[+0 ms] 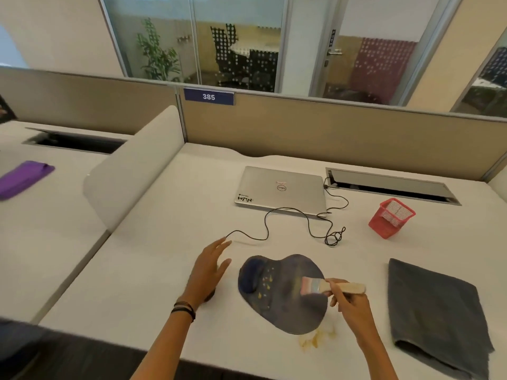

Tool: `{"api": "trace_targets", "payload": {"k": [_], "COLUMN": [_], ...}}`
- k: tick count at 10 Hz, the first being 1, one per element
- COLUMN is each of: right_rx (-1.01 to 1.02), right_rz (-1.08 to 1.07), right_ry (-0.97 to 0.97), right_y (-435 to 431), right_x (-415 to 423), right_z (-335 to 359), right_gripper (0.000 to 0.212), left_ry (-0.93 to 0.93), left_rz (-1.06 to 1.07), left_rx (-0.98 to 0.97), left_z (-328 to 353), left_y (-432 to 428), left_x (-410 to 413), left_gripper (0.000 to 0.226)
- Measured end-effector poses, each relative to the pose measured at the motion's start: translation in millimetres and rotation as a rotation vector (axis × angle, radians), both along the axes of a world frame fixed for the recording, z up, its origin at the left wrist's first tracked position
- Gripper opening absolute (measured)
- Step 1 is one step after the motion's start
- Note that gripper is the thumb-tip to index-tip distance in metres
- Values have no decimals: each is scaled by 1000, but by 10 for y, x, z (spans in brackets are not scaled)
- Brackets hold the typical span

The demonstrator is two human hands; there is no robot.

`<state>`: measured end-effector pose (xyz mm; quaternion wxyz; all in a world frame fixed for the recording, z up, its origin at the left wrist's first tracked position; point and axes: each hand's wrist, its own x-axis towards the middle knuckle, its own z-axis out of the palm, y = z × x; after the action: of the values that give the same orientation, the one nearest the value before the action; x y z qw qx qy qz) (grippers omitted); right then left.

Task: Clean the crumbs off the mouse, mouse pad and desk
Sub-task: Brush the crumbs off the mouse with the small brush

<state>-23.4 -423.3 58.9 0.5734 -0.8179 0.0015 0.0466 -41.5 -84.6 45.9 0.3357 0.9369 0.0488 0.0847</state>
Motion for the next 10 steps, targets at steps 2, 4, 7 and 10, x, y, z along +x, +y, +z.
{"api": "trace_targets", "payload": {"k": [2,4,7,10], "right_rx": [-12,11,47,88], "right_rz": [57,88,243,298], "right_ry": [-36,-25,15,-6], "right_y": [130,260,521,1156], "right_x": [29,59,215,358], "right_z": [-19,-35,85,254], "right_gripper": [16,17,23,14], "left_ry": [-63,40,108,107], "left_rz": [170,224,200,225], "left_rx": [-62,16,104,103], "left_z": [-203,-470,-640,-634], "left_y": [150,222,300,289], "left_x": [-549,-769,-806,-810], "left_gripper": [65,112,111,108]}}
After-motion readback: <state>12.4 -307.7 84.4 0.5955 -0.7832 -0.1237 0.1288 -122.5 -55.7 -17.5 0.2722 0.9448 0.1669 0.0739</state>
